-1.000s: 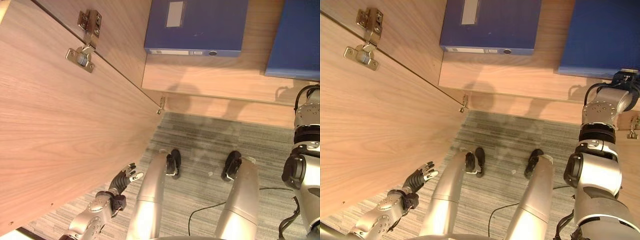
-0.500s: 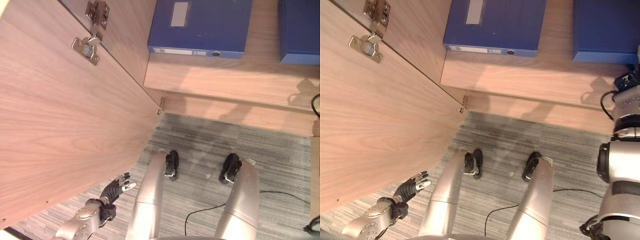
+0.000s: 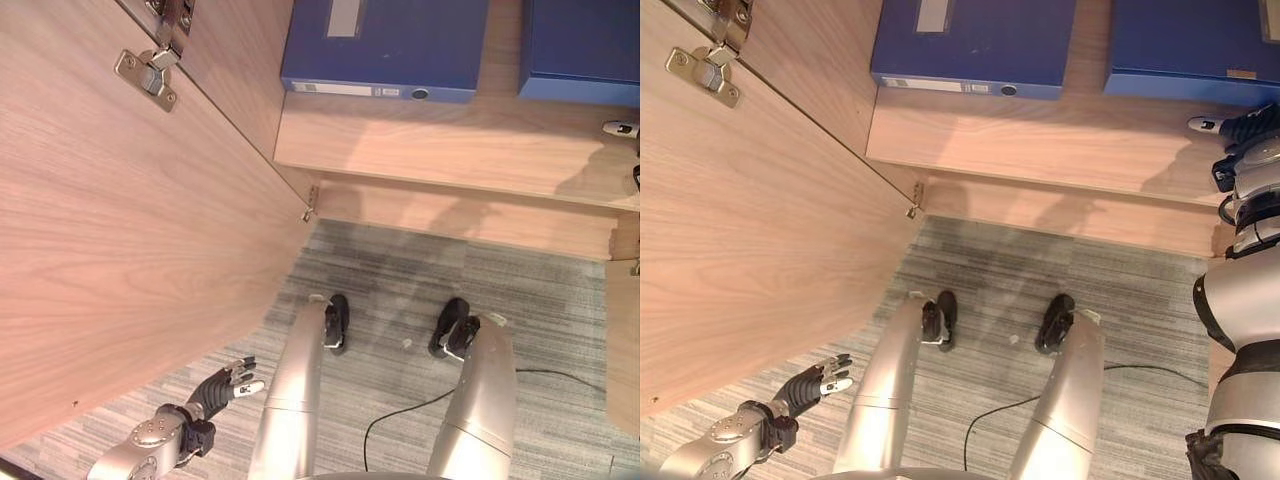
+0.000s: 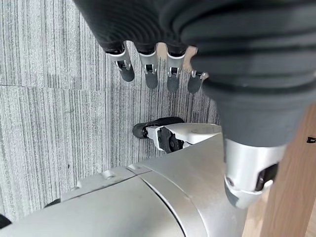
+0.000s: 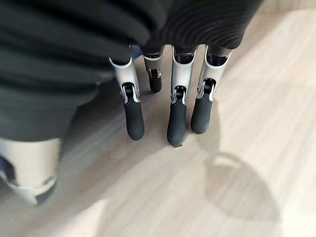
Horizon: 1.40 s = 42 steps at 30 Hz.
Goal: Put the empty folder in the office cabinet
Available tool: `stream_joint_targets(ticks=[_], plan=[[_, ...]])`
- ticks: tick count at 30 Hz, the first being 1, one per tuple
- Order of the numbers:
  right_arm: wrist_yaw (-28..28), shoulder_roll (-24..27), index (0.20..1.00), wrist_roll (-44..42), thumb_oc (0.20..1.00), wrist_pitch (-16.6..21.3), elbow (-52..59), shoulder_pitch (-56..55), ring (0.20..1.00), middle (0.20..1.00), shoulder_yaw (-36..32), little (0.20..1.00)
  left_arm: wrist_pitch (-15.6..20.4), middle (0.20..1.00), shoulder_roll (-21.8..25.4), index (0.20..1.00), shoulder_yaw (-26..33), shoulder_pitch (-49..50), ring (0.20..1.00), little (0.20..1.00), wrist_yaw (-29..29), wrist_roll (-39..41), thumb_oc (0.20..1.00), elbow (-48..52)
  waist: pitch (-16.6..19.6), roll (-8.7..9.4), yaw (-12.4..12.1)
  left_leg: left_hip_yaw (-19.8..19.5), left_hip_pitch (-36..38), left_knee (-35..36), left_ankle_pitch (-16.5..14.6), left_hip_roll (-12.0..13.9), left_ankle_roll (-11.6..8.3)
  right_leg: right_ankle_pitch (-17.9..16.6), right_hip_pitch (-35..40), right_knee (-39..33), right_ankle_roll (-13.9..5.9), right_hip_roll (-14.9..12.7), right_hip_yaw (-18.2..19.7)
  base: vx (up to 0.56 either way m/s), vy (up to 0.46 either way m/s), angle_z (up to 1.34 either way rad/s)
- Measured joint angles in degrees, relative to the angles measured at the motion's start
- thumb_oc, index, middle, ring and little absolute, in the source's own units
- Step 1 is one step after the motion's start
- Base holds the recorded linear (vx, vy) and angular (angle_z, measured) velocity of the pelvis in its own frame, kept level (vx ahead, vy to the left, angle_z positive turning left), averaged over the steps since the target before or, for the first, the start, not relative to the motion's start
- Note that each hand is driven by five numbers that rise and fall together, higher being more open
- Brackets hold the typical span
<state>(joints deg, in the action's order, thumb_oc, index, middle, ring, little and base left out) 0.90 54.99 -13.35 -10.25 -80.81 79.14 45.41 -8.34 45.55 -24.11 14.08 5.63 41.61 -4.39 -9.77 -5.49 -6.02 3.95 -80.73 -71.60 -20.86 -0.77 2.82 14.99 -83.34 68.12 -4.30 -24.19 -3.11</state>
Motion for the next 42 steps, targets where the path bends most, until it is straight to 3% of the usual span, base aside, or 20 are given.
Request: stream_joint_targets(ticks=[5, 9, 14, 17, 23, 34, 42], plan=[[-1.5, 0.1, 1.0, 6.2, 1.0, -1.0, 0.5, 0.0, 1.0, 1.0, 3.9, 1.0, 0.0, 1.0, -0.1, 1.0, 1.6, -0.2, 1.0, 1.0, 0.4, -1.5, 1.0, 0.0, 0.0, 0.0, -0.1, 0.0, 0.3, 1.5, 0.2, 0.0, -0.27, -0.1, 0.4, -1.5, 0.13, 0.0, -0.6, -0.02, 0.012, 0.0], [-5.1, 0.3, 1.0, 16.5, 1.0, -3.1, 2.4, -0.2, 1.0, 1.0, 6.9, 1.0, -0.1, 1.0, -0.9, 1.0, 2.4, -0.6, 1.0, 1.0, 1.0, -2.9, 1.0, 0.6, 0.0, 0.05, -0.7, 0.1, 2.2, 4.3, 1.4, 0.0, -0.43, -0.8, 2.1, -4.1, 0.51, 0.1, -1.3, -0.05, 0.025, -0.03], [-9.8, 2.9, 1.0, 27.4, 1.0, -6.6, 12.2, -2.9, 1.0, 1.0, 11.9, 1.0, -0.4, 1.0, -3.6, 1.0, 6.2, -1.0, 1.0, 1.0, 1.8, -5.2, 1.0, 0.7, 0.0, 0.25, -0.5, 0.3, 4.2, 7.2, 2.2, 0.1, -0.49, -3.1, 4.3, -7.4, 0.42, 0.1, -2.3, -0.05, 0.021, -0.03], [-15.8, 7.5, 1.0, 34.5, 1.0, -8.7, 26.8, -6.6, 1.0, 1.0, 13.1, 1.0, -0.5, 1.0, -4.7, 1.0, 6.2, -3.4, 1.0, 1.0, 2.2, -7.2, 1.0, 0.5, -0.3, 0.84, -0.1, 1.4, 7.3, 11.6, 3.8, 0.9, -0.45, -6.2, 6.8, -12.6, 0.28, 1.5, -2.6, -0.04, -0.009, -0.18], [-21.8, 13.2, 1.0, 34.7, 1.0, -8.6, 41.4, -9.8, 1.0, 1.0, 12.5, 1.0, -0.3, 1.0, -4.9, 1.0, 6.1, -6.0, 1.0, 1.0, 2.8, -7.2, 1.0, 0.5, -0.4, 1.06, 1.1, 1.4, 9.7, 15.0, 4.3, 1.5, -0.99, -6.7, 9.0, -15.4, 0.89, 2.2, -3.9, -0.01, -0.022, -0.05], [-24.0, 15.9, 1.0, 32.3, 1.0, -8.6, 44.4, -9.2, 1.0, 1.0, 13.0, 1.0, -0.3, 1.0, -4.4, 1.0, 5.7, -6.1, 1.0, 1.0, 2.8, -7.1, 1.0, 0.6, -2.3, 2.53, 0.7, 1.6, 9.8, 15.9, 4.5, 2.0, -1.18, -7.1, 9.3, -17.0, 0.62, 2.9, -4.0, 0.0, -0.001, -0.01], [-26.1, 17.8, 1.0, 31.8, 1.0, -8.6, 47.3, -9.3, 1.0, 1.0, 13.6, 1.0, -0.2, 1.0, -4.0, 1.0, 4.0, -6.9, 1.0, 1.0, 2.9, -7.1, 1.0, 0.6, -2.4, 2.65, 0.7, 1.6, 9.8, 16.2, 4.6, 2.0, -1.07, -7.5, 9.5, -17.5, 0.65, 3.0, -4.1, 0.0, 0.0, 0.0]])
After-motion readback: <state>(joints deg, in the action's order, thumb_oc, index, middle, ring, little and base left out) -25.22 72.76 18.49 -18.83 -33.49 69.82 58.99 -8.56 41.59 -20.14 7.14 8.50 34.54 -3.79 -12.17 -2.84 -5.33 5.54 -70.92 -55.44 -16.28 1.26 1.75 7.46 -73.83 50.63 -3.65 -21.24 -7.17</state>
